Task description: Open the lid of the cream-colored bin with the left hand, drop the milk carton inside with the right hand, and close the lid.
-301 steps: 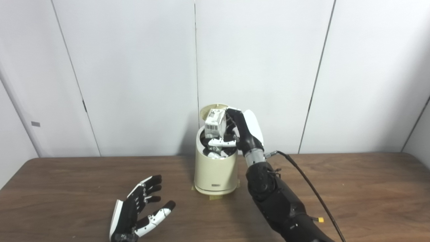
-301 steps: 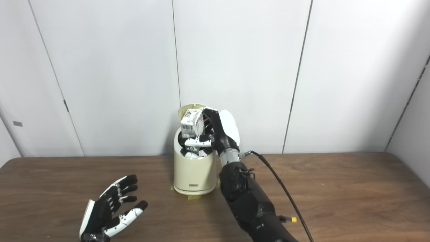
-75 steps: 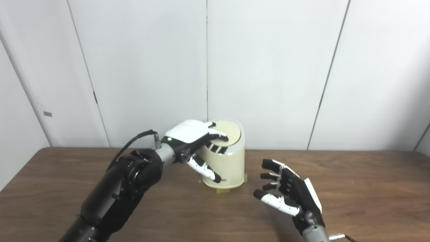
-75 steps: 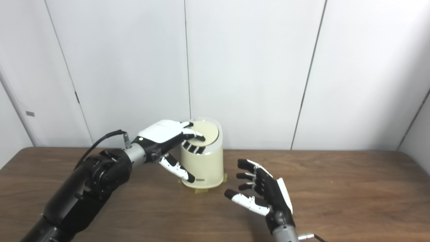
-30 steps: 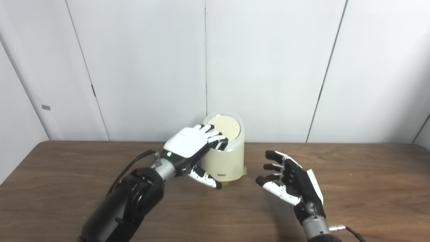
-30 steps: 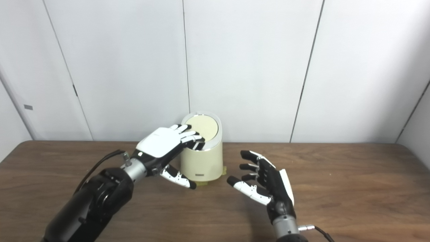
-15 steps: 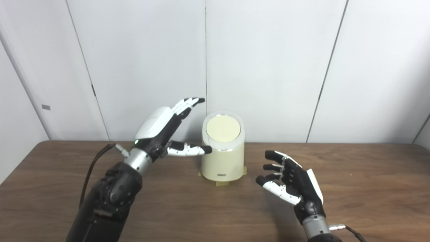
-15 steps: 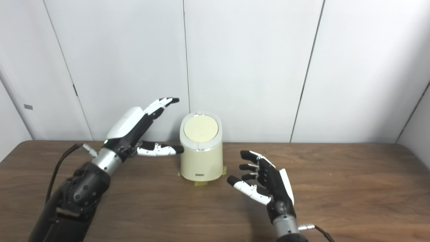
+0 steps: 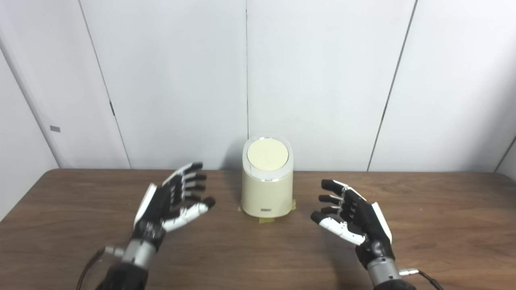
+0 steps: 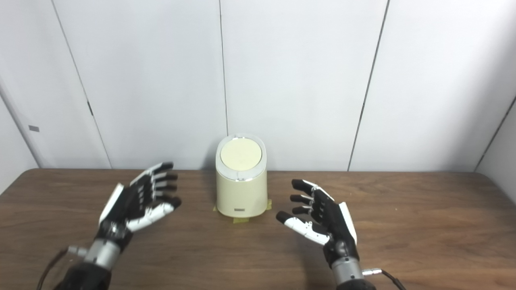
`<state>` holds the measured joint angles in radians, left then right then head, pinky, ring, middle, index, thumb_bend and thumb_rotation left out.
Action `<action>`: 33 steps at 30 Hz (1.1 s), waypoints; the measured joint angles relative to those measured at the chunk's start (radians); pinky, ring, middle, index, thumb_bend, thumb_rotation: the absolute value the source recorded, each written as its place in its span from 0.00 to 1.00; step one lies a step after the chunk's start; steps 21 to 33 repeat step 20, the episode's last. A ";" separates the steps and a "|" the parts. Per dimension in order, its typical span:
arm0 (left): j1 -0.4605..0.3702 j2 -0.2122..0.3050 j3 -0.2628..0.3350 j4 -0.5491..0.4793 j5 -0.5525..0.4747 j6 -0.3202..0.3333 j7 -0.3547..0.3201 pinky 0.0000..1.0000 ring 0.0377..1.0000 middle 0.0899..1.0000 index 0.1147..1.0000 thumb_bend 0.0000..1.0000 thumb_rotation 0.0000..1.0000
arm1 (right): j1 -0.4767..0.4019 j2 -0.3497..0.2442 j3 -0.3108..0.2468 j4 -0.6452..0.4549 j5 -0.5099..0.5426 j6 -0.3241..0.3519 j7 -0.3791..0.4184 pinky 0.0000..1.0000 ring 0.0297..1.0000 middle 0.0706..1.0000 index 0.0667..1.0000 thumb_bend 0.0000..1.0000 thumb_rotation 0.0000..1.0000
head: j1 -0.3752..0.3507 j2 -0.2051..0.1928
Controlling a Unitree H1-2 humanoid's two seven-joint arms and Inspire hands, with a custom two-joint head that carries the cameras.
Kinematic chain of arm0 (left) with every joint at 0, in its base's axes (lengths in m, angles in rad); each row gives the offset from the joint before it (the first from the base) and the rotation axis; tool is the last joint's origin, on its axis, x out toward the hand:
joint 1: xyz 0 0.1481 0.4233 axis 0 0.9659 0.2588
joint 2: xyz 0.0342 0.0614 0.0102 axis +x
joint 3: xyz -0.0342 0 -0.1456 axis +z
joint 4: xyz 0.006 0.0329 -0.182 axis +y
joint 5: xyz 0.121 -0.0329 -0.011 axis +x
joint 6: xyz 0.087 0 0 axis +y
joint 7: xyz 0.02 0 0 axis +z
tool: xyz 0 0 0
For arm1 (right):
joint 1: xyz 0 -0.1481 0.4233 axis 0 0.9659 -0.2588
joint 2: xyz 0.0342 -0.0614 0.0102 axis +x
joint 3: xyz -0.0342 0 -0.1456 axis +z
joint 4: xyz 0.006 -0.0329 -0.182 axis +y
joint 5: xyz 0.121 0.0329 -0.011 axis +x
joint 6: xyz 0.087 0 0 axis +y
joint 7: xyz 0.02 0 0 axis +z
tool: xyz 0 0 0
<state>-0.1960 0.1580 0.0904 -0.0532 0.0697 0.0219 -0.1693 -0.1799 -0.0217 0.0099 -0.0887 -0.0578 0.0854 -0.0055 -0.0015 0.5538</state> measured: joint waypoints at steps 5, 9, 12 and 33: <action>0.050 -0.003 0.002 0.019 -0.029 -0.022 0.013 0.52 0.63 0.68 0.74 0.71 0.29 | 0.000 -0.006 -0.001 0.000 0.011 -0.008 0.007 0.61 0.71 0.78 0.73 0.79 0.33 | -0.008 0.002; 0.075 -0.013 0.001 0.019 -0.036 -0.031 0.022 0.56 0.68 0.71 0.75 0.72 0.29 | 0.001 -0.006 -0.001 0.000 0.017 -0.008 0.009 0.60 0.71 0.78 0.73 0.80 0.33 | -0.009 0.003; 0.086 -0.021 -0.008 0.019 -0.036 -0.039 0.029 0.59 0.70 0.73 0.76 0.73 0.30 | 0.005 -0.012 -0.001 0.000 0.017 -0.011 0.010 0.59 0.70 0.78 0.74 0.78 0.32 | 0.000 0.003; 0.087 -0.020 -0.017 0.021 -0.038 -0.042 0.036 0.63 0.73 0.76 0.77 0.73 0.29 | 0.007 -0.029 -0.002 -0.001 0.018 -0.015 0.012 0.61 0.70 0.79 0.74 0.76 0.29 | 0.008 0.002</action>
